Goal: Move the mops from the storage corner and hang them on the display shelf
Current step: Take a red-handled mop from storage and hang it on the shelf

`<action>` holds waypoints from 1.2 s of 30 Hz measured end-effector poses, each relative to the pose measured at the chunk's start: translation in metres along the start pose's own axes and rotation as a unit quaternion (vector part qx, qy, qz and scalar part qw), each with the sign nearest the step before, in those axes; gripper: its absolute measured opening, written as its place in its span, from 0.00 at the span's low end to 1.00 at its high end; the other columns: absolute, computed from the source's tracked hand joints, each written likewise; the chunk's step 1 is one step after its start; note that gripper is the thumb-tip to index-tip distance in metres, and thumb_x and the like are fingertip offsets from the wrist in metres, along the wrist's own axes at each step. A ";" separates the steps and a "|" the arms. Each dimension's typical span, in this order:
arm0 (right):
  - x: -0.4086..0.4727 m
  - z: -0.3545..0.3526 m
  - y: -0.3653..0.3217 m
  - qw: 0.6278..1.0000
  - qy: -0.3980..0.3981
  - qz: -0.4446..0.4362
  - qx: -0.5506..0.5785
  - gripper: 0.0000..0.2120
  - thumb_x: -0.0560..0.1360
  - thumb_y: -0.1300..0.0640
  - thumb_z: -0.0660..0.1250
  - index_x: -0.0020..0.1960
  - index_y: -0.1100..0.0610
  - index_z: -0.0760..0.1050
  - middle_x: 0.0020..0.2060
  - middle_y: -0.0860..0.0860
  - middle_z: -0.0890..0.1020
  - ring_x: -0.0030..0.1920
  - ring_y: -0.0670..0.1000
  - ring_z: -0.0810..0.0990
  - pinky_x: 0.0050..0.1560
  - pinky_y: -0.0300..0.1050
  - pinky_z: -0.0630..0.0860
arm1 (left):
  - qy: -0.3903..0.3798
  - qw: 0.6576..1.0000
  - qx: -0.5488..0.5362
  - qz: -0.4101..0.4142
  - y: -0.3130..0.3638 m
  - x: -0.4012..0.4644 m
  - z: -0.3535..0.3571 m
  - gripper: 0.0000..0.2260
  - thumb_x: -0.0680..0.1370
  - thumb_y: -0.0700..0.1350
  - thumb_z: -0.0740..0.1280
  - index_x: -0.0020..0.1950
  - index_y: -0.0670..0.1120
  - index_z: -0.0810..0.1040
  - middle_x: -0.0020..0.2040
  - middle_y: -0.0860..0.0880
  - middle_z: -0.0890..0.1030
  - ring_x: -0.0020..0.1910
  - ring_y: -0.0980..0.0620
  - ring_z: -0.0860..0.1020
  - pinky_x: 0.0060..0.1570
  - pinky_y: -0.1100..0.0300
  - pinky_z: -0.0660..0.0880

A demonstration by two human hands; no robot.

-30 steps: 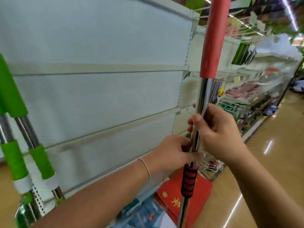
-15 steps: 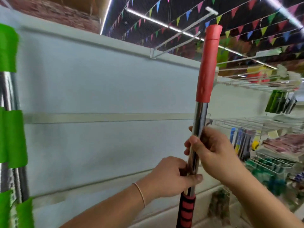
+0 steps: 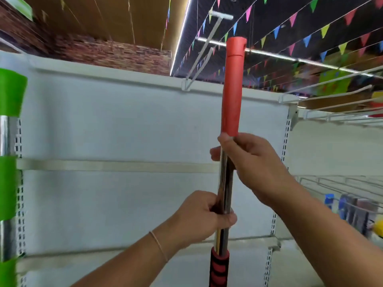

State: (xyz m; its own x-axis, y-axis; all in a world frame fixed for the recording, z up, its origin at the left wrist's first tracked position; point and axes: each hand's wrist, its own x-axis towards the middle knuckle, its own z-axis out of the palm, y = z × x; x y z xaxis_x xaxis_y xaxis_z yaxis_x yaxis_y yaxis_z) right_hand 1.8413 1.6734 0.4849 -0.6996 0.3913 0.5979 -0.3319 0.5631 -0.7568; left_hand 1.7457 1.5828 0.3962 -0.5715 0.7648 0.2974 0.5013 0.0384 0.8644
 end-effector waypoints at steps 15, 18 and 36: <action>0.037 -0.002 -0.007 0.987 -0.015 -0.163 0.005 0.16 0.76 0.51 0.71 0.45 0.67 0.80 0.40 0.67 0.82 0.42 0.65 0.83 0.42 0.63 0.81 | 0.115 0.986 -0.054 0.109 0.060 0.017 -0.035 0.05 0.75 0.36 0.71 0.49 0.36 0.83 0.45 0.39 0.85 0.44 0.45 0.85 0.47 0.55 0.79; 0.042 -0.002 -0.014 0.981 0.024 -0.194 -0.007 0.16 0.75 0.49 0.71 0.43 0.64 0.81 0.37 0.64 0.82 0.36 0.62 0.82 0.40 0.60 0.81 | 0.108 0.983 -0.061 0.133 0.066 0.017 -0.038 0.05 0.76 0.37 0.70 0.51 0.37 0.83 0.42 0.44 0.85 0.43 0.45 0.84 0.49 0.54 0.80; 0.053 0.030 -0.007 0.978 0.080 -0.189 -0.045 0.17 0.71 0.45 0.73 0.37 0.60 0.81 0.26 0.56 0.79 0.28 0.54 0.79 0.36 0.50 0.80 | 0.076 0.987 -0.029 0.137 0.055 0.007 -0.070 0.16 0.75 0.44 0.68 0.60 0.38 0.79 0.48 0.48 0.85 0.48 0.41 0.85 0.58 0.36 0.76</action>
State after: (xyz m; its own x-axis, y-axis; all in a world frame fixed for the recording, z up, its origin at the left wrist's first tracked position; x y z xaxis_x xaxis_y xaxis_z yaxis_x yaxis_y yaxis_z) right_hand 1.7877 1.6679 0.5136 -0.4277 0.2474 0.8694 -0.4850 0.7488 -0.4517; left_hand 1.7239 1.5451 0.4736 -0.5125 0.6363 0.5766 0.6155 -0.1960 0.7634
